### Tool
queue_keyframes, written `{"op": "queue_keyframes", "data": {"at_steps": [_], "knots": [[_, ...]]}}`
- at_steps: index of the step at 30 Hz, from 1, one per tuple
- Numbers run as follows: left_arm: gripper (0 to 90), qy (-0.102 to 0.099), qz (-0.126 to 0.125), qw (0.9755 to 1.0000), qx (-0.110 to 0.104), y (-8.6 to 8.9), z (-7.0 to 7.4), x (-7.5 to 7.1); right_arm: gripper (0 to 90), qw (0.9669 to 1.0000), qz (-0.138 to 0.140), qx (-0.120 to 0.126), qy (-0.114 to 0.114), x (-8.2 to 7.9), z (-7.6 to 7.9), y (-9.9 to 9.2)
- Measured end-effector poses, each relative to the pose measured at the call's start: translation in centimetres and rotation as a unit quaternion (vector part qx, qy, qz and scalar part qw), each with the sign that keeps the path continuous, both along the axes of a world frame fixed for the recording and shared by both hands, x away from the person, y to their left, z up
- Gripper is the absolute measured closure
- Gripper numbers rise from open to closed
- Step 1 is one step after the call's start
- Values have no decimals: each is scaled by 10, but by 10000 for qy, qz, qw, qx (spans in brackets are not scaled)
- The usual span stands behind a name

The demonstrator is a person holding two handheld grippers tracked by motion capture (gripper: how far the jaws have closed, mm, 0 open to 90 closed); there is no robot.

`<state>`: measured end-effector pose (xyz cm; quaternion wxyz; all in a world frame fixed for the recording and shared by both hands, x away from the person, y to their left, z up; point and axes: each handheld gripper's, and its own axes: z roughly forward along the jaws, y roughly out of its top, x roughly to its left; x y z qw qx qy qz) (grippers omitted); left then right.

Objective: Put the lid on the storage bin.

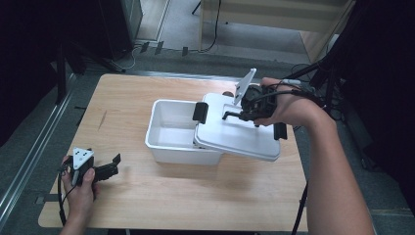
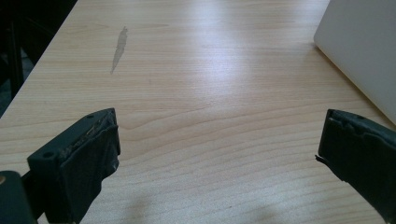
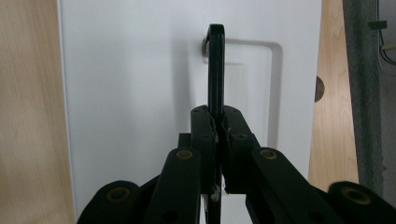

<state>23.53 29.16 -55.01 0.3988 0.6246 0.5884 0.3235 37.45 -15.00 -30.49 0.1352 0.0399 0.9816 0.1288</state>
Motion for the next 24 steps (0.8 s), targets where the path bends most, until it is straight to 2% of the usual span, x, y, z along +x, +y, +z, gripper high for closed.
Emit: {"op": "queue_keyframes", "data": {"at_steps": [7,14,24], "knots": [[0,-13,-4,10000,27,0,0,0,857,9999,163,-46,33,1,-2,25],[0,0,-15,10000,31,-1,0,0,857,9996,269,-5,58,2,-5,42],[0,9,0,10000,-9,0,0,0,857,9988,471,-88,101,7,-8,71]]}}
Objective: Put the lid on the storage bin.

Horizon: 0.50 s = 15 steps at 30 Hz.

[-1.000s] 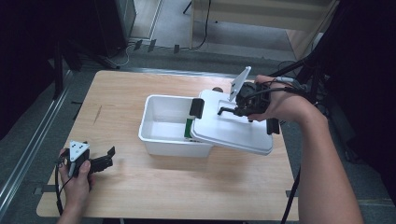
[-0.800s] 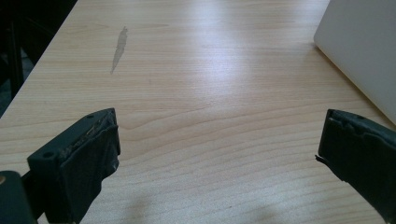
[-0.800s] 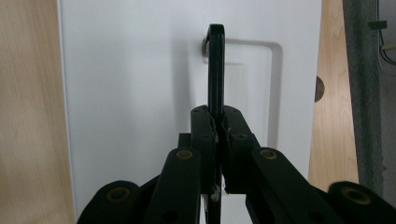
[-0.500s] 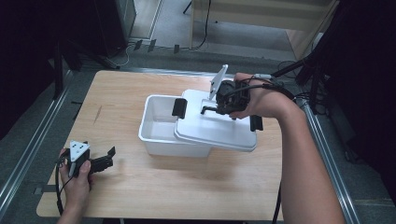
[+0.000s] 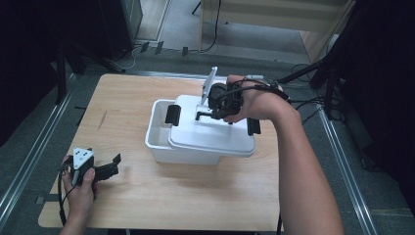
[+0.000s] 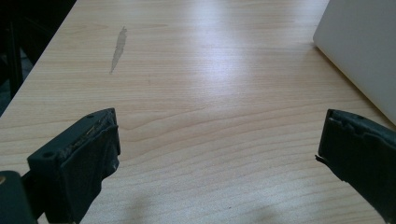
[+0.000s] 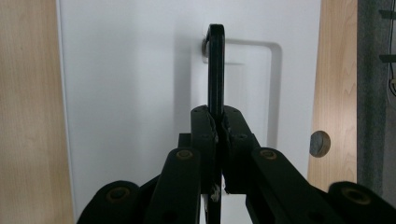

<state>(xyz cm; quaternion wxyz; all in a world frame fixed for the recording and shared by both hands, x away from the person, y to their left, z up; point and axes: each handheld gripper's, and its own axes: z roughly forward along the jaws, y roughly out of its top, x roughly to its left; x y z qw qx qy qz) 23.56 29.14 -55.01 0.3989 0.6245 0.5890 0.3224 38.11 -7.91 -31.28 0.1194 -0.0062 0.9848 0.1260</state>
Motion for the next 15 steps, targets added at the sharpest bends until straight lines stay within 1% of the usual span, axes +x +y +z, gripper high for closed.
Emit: {"op": "queue_keyframes", "data": {"at_steps": [3,6,7,9,10,11,13,15], "knots": [[0,3,-12,10000,-7,0,0,0,857,10000,57,-20,-27,1,1,5],[0,10,-22,10000,-11,1,0,0,857,10000,25,-39,-32,2,2,12],[0,8,-24,10000,-11,0,0,0,857,10000,81,-26,-27,2,3,16],[0,9,-23,10000,-10,0,0,0,857,10000,42,-18,-21,2,4,18],[0,9,-22,10000,-10,0,0,0,857,9999,104,-19,-42,2,4,21],[0,11,-19,10000,-9,0,0,0,857,10000,39,-44,-25,1,5,22],[0,22,17,10000,-39,1,0,0,857,9999,106,16,-37,2,5,28],[0,20,23,10000,-55,1,0,0,856,9999,116,38,-47,3,5,29]]}}
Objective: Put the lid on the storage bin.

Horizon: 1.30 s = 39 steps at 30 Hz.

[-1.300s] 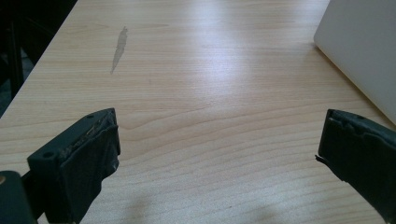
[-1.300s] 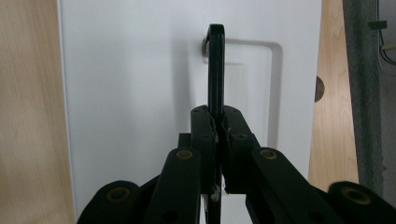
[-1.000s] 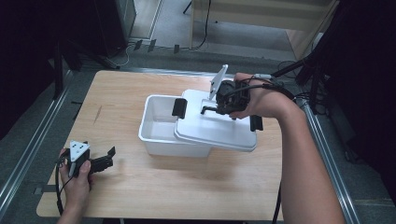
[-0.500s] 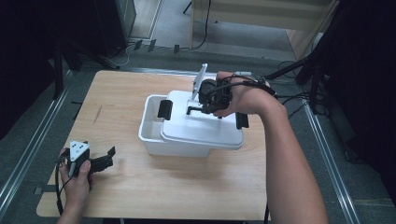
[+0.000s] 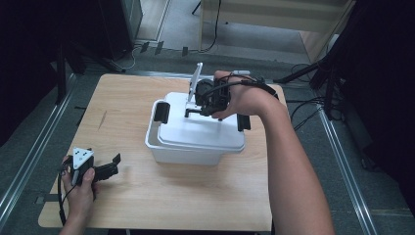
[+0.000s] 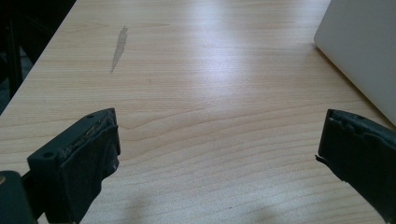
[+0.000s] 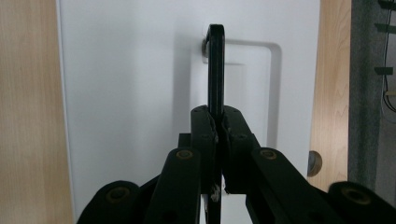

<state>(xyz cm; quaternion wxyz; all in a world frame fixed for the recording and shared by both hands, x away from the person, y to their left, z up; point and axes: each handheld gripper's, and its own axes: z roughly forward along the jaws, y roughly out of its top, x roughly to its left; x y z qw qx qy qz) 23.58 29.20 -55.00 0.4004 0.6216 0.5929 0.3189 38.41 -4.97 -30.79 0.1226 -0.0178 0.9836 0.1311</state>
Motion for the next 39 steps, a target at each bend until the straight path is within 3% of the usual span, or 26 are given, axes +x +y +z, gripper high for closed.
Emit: {"op": "queue_keyframes", "data": {"at_steps": [14,39], "knots": [[0,11,-24,10000,-2,1,0,0,856,9999,121,-82,57,5,-11,29],[0,-2,-34,10000,-9,1,0,0,836,9996,-11,-223,145,11,-26,50]]}}
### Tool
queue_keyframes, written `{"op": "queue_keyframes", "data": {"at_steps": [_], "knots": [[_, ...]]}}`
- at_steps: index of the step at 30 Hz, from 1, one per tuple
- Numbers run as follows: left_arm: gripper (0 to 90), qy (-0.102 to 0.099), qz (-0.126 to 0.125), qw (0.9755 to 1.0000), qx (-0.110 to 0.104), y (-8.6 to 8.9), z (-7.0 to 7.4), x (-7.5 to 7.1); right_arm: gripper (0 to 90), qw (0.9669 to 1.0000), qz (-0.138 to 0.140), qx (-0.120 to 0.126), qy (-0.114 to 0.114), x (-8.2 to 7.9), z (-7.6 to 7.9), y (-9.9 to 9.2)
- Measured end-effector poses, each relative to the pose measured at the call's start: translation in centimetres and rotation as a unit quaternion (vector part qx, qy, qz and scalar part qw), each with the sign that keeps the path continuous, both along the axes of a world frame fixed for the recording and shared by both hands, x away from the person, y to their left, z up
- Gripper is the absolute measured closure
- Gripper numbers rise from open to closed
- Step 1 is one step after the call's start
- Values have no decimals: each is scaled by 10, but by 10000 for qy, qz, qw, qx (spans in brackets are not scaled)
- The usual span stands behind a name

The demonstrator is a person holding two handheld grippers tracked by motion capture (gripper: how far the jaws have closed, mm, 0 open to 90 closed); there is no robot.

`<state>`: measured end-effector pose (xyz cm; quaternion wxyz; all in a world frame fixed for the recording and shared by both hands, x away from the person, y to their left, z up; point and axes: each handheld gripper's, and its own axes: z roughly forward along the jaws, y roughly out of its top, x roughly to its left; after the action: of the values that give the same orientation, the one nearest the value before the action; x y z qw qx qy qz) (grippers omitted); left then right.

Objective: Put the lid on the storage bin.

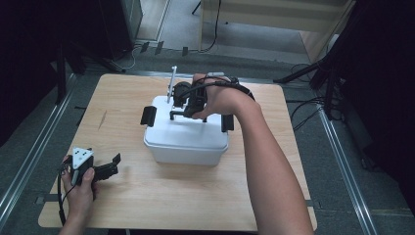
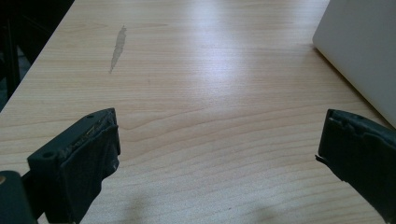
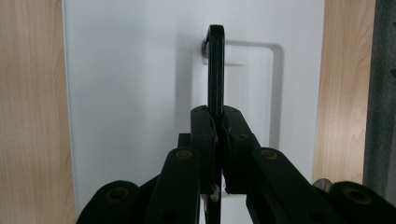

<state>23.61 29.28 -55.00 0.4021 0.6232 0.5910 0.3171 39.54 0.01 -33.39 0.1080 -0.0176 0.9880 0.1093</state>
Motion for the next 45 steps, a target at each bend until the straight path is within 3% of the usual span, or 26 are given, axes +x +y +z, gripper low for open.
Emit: {"op": "queue_keyframes", "data": {"at_steps": [2,3,4,5,6,8,10,11,13,17,20,33,45], "knots": [[0,-5,5,10000,-11,0,0,0,679,9999,20,84,-103,0,1,0],[0,0,3,10000,-16,0,0,0,527,9992,101,317,-242,0,5,-1],[0,0,2,10000,-18,0,0,0,441,9986,126,400,-317,0,7,-2],[0,4,2,10000,-22,0,0,0,441,9986,126,400,-317,0,7,-2],[0,6,2,10000,-19,0,0,0,302,9983,39,416,-400,-1,11,-4],[0,9,0,10000,-16,0,0,0,259,9980,92,438,-446,-1,11,-5],[0,11,-12,10000,4,0,0,0,103,9982,-165,450,-371,-2,15,-13],[0,9,-15,10000,4,0,0,0,103,9982,-165,450,-371,-2,15,-13],[0,7,-7,10000,9,0,0,0,0,9986,-292,344,-271,-3,15,-20],[0,6,8,10000,14,0,0,1,0,9989,-361,250,-171,-4,14,-36],[0,5,5,10000,4,0,0,0,0,9984,-460,233,-239,-4,13,-44],[0,-5,14,10000,29,0,0,1,0,9962,-773,324,-228,-8,7,-92],[0,-12,10,10000,33,0,0,0,0,9937,-1045,396,-92,-10,-4,-123]]}}
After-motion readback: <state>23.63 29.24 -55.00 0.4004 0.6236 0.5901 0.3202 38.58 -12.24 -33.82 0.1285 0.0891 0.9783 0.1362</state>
